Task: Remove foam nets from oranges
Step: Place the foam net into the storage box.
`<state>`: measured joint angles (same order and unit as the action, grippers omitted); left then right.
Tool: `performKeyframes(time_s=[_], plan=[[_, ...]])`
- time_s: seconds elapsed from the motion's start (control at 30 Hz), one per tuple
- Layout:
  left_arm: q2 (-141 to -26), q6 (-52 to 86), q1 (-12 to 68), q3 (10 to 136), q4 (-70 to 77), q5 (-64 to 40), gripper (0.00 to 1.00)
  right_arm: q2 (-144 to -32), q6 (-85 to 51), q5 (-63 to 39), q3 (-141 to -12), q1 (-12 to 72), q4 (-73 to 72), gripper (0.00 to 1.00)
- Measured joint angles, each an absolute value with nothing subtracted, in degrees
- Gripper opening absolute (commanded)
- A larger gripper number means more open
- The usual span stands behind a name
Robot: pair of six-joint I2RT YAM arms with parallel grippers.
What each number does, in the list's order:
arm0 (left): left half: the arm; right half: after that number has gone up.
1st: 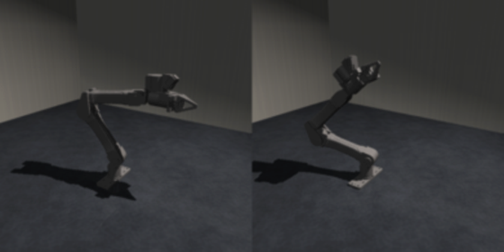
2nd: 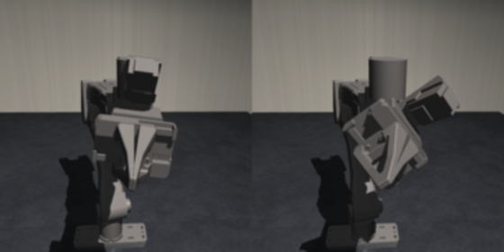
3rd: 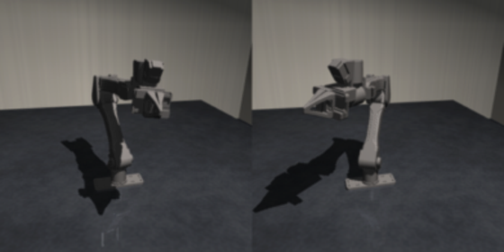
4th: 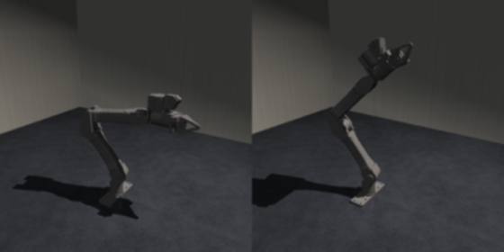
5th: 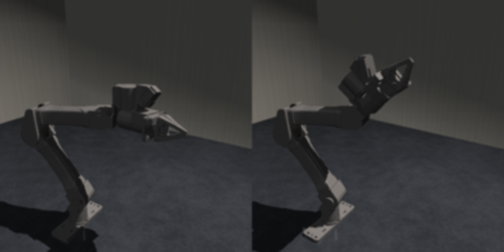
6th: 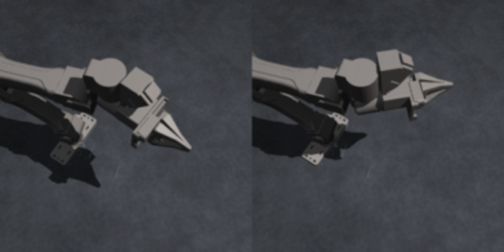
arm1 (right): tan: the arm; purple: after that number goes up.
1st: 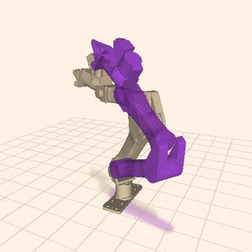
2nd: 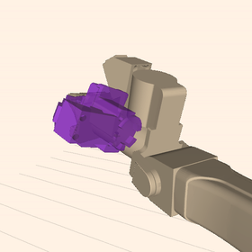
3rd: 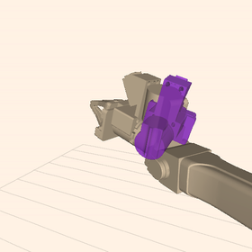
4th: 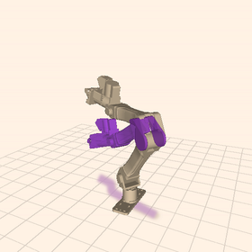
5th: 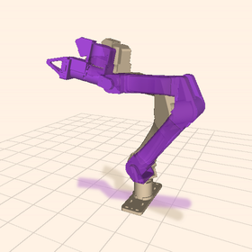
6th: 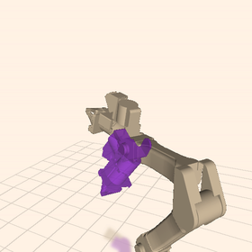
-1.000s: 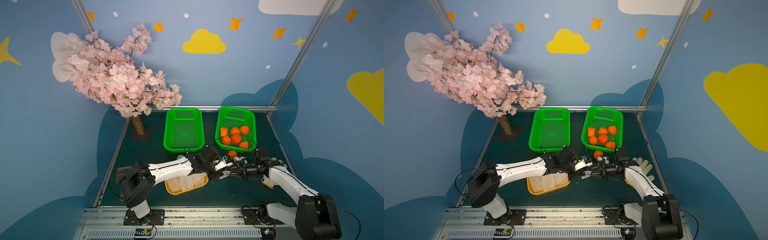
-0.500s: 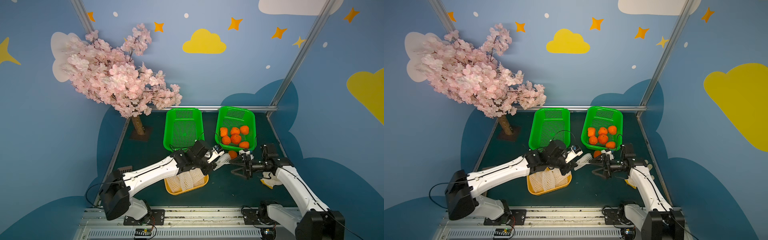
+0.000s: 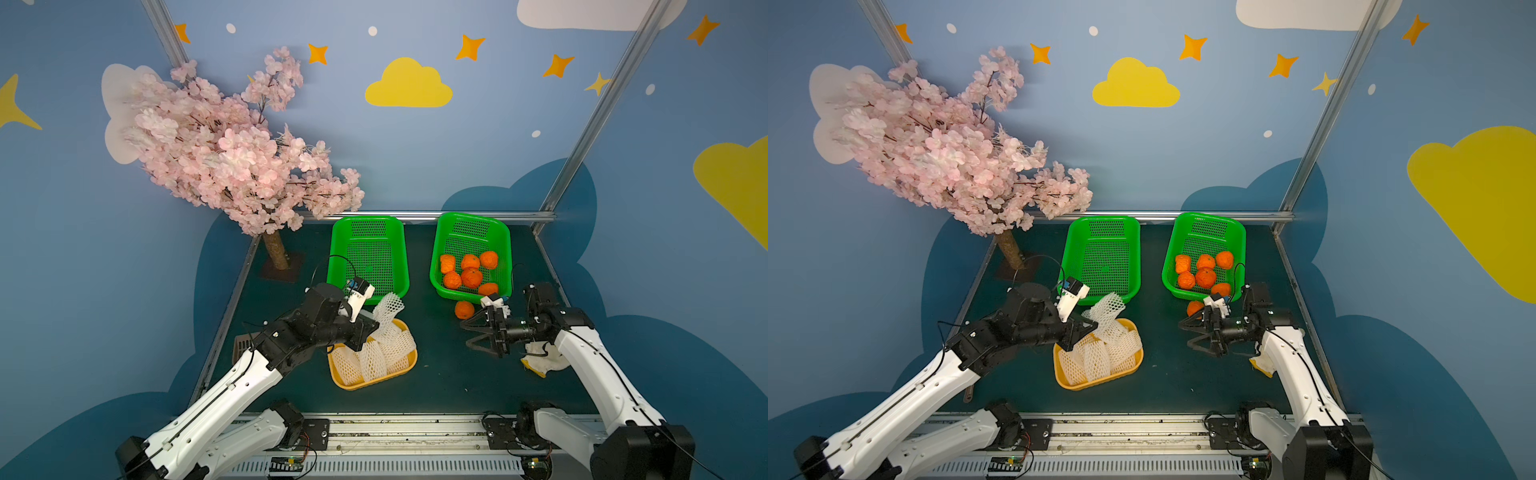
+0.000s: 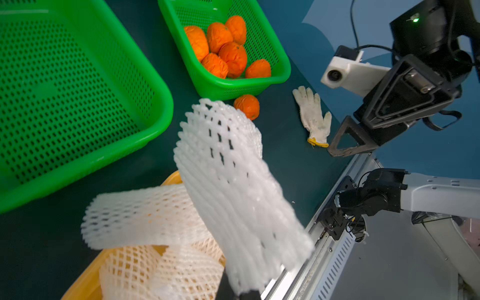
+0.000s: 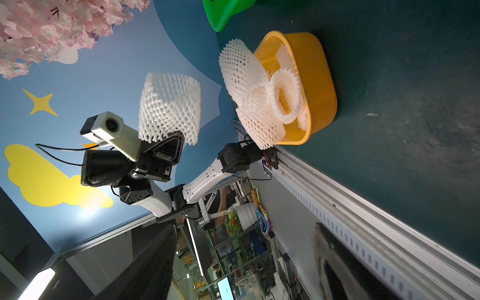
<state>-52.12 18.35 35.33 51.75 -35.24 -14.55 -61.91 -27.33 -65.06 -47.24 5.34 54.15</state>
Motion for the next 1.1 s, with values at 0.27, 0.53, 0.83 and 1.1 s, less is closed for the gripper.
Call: performKeyframes(time_s=[0.27, 0.53, 0.83, 1.1], plan=[[-56.4, 22.5, 25.3, 44.9, -35.8, -19.6, 0.03, -65.5, -23.3, -58.6, -50.2, 5.3, 56.5, 0.81], [-66.7, 23.3, 22.3, 42.2, -34.5, -22.6, 0.03, -71.8, -19.0, -47.5, -51.2, 5.4, 57.5, 0.81], [-77.8, 23.0, 21.4, 42.8, -37.6, -24.4, 0.03, -78.7, -17.8, -40.9, -52.0, 5.5, 54.5, 0.81], [-81.8, 21.9, 21.4, 47.0, -42.6, -19.4, 0.1, -84.4, -16.6, -33.9, -54.7, 6.8, 51.4, 0.81]])
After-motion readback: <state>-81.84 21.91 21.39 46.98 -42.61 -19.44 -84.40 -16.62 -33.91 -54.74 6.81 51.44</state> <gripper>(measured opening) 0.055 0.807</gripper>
